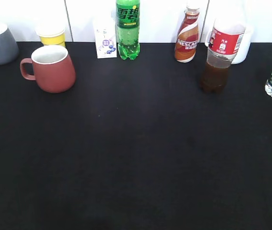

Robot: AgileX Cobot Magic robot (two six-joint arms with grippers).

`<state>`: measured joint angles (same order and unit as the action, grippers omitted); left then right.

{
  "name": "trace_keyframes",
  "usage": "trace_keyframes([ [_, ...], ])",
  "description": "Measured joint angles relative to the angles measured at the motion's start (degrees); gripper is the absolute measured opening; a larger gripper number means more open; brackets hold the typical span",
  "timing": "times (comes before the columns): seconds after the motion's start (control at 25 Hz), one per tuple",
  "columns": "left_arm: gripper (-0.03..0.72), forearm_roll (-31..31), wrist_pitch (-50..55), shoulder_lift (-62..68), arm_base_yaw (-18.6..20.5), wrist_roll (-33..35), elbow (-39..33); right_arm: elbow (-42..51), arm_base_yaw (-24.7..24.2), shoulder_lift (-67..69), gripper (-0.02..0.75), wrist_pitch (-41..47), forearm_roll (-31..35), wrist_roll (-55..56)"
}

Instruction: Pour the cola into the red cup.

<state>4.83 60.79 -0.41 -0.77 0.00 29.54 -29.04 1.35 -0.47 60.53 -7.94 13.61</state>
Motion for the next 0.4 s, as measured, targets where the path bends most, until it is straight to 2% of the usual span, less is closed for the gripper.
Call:
trace_keyframes([
  [0.4,0.235,0.00,0.00,0.00,0.00,0.00,0.00,0.00,0.00,0.00,0.556,0.00,0.02,0.00],
])
